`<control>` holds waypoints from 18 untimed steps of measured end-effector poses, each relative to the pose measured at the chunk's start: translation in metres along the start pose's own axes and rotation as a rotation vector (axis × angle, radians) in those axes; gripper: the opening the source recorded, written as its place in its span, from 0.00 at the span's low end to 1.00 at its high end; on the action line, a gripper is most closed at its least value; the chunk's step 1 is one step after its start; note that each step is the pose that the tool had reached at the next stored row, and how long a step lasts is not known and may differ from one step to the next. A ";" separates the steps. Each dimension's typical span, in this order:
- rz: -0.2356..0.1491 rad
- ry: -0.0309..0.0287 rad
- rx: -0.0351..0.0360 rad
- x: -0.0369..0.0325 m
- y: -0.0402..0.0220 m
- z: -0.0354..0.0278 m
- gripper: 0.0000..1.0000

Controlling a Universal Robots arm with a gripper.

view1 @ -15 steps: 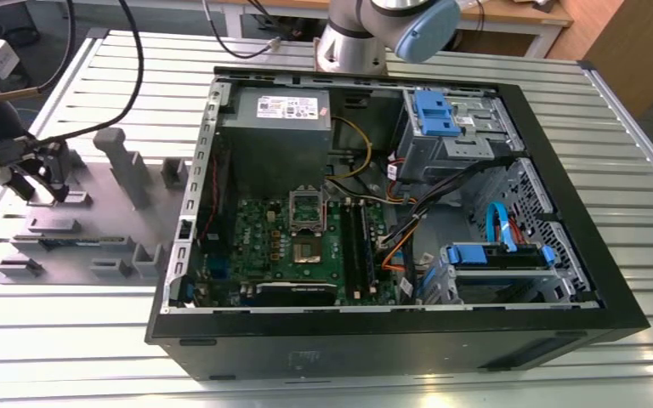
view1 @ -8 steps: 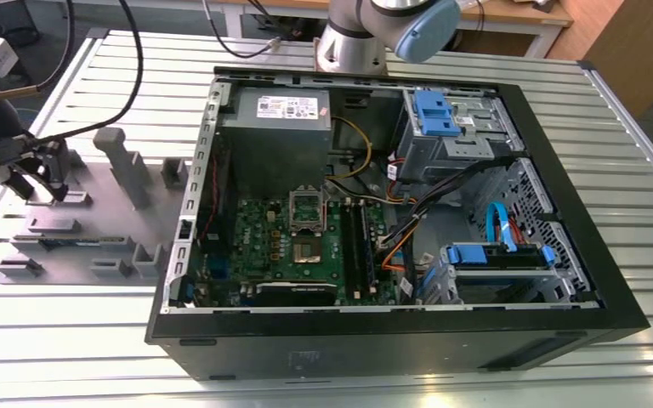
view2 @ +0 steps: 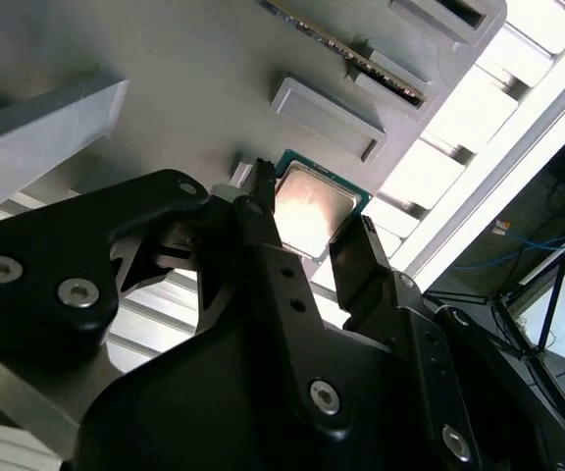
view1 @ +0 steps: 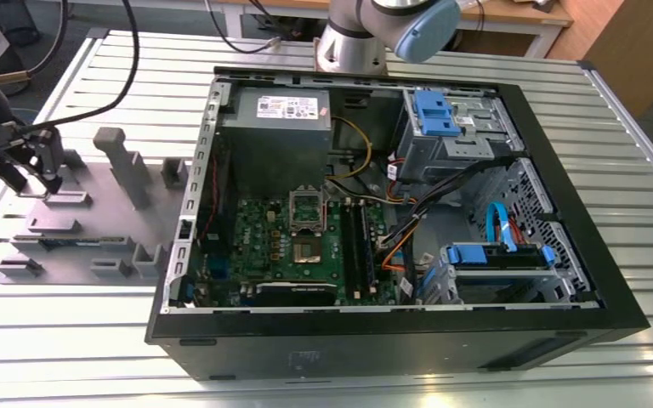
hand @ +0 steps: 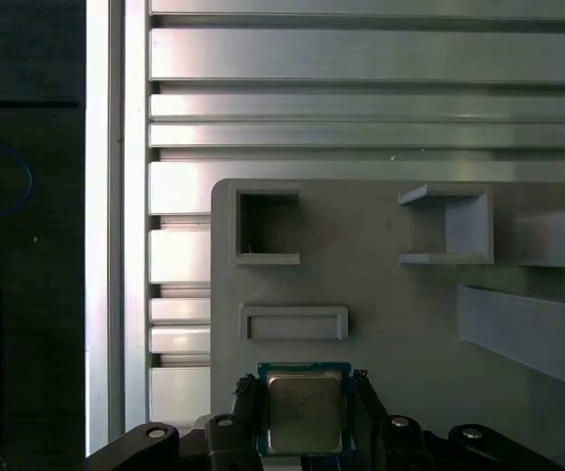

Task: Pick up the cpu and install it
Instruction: 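Pick up the cpu and move it towards the insertion slot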

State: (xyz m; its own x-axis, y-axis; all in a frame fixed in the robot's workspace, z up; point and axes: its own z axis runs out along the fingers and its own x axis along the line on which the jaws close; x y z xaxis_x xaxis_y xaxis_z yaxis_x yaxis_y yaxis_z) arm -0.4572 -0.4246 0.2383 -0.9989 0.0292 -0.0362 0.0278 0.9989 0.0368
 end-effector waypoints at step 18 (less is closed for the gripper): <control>0.000 -0.0001 0.0022 -0.0001 0.0002 -0.0036 0.47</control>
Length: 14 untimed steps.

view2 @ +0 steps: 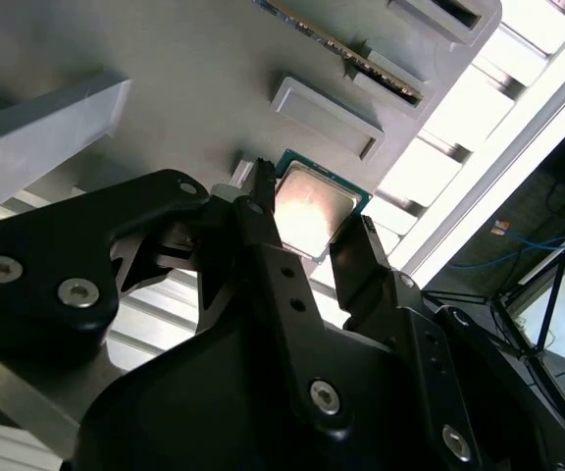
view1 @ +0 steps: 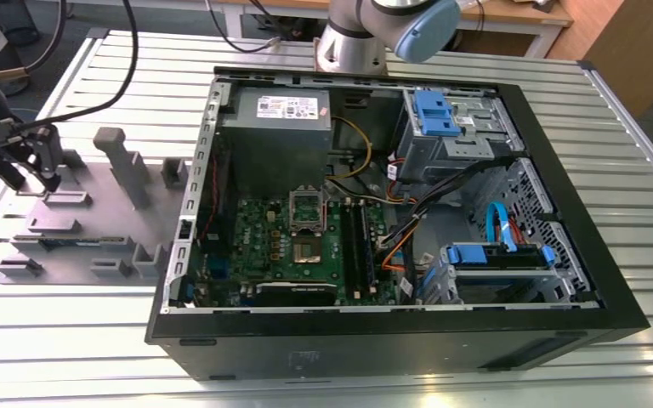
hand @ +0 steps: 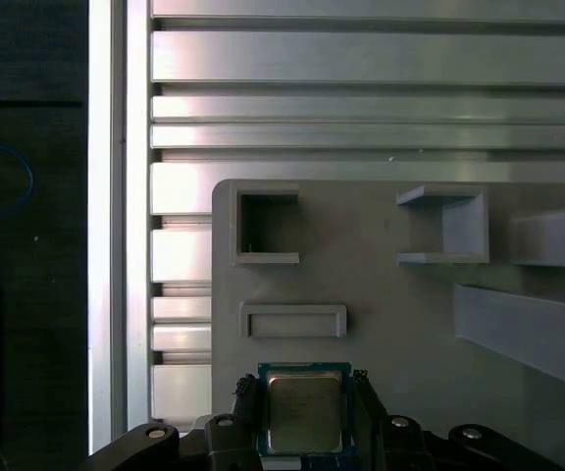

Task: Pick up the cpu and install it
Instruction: 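Pick up the cpu and move it towards the insertion slot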

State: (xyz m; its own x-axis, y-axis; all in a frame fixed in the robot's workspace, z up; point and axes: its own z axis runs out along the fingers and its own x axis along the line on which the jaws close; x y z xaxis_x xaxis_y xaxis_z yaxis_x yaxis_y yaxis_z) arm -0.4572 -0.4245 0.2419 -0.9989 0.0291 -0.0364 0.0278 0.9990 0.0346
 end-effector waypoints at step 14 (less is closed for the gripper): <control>0.000 0.0000 0.0000 -0.0003 0.0003 -0.0079 0.47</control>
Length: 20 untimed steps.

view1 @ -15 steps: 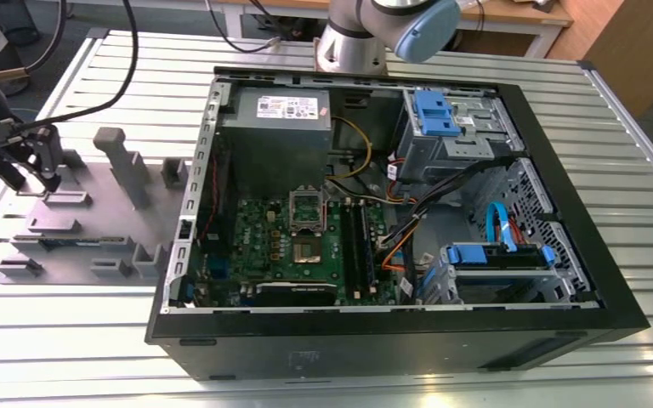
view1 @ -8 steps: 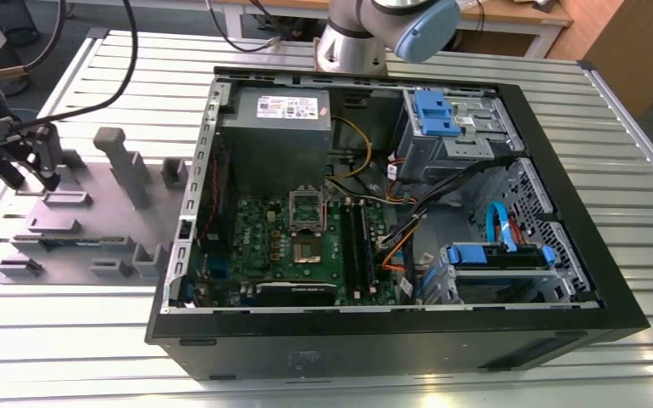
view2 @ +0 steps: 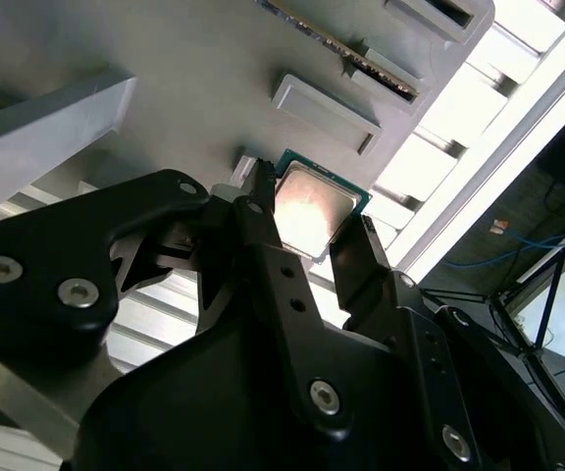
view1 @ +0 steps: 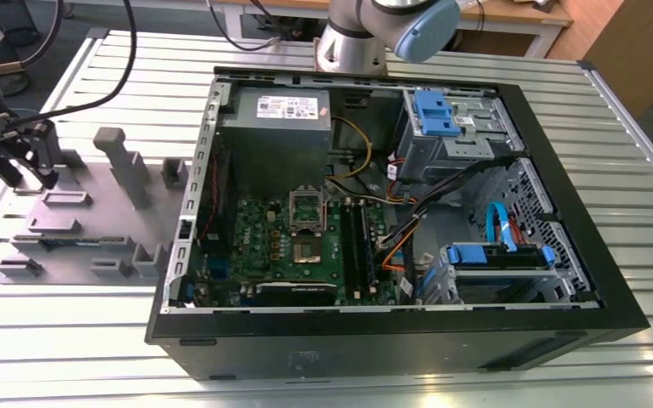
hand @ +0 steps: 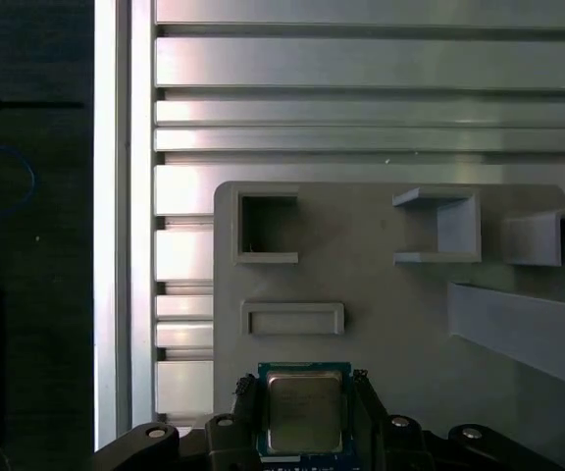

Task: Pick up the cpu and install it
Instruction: 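Pick up the cpu and move it towards the insertion slot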

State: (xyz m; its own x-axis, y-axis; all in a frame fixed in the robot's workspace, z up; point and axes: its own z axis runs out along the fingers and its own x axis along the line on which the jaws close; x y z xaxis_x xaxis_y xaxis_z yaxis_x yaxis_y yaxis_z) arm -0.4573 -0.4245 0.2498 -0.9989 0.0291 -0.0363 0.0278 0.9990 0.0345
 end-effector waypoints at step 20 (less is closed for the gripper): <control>0.000 -0.0001 0.0000 -0.0007 0.0008 -0.0197 0.47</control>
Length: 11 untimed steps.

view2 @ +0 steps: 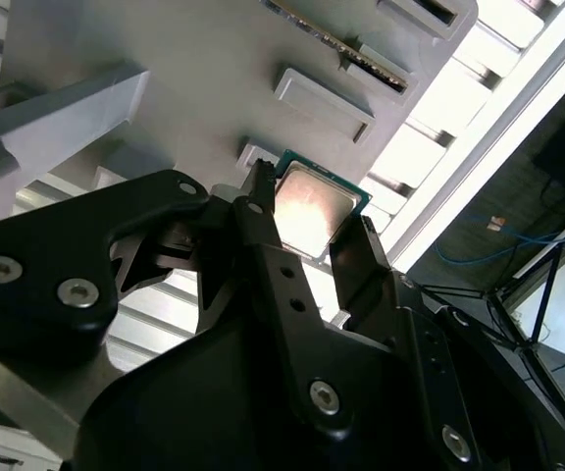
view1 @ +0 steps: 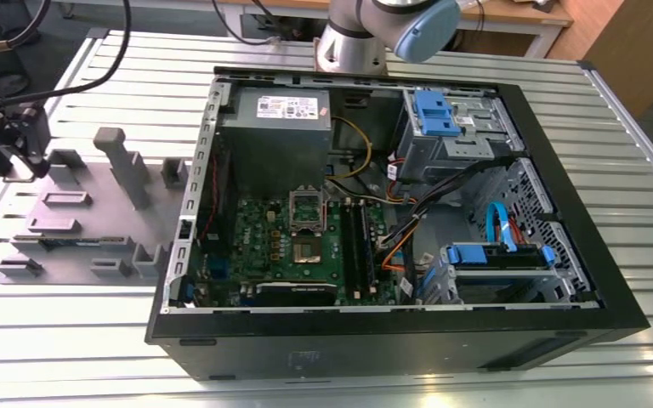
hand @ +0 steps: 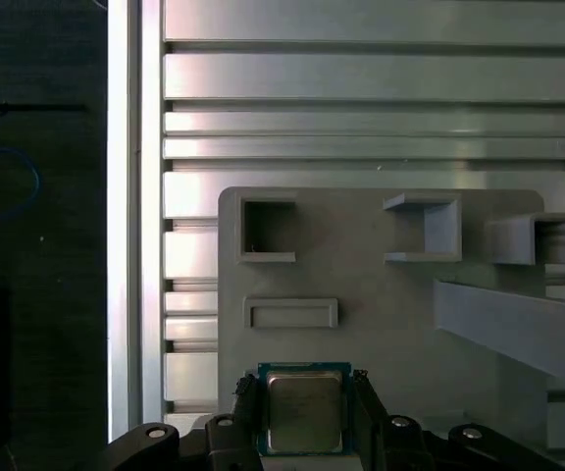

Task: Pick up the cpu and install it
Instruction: 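Pick up the cpu and move it towards the insertion slot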

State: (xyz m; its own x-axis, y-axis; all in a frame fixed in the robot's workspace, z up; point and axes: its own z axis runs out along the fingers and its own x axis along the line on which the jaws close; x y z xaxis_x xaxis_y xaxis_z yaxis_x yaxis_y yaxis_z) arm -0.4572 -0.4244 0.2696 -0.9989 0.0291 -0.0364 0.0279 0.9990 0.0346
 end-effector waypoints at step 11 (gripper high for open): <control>0.000 0.0001 0.0001 -0.0004 0.0006 -0.0121 0.47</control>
State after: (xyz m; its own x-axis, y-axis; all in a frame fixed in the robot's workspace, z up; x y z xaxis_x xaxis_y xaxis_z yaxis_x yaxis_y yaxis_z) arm -0.4573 -0.4242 0.2818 -0.9989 0.0291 -0.0363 0.0278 0.9990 0.0345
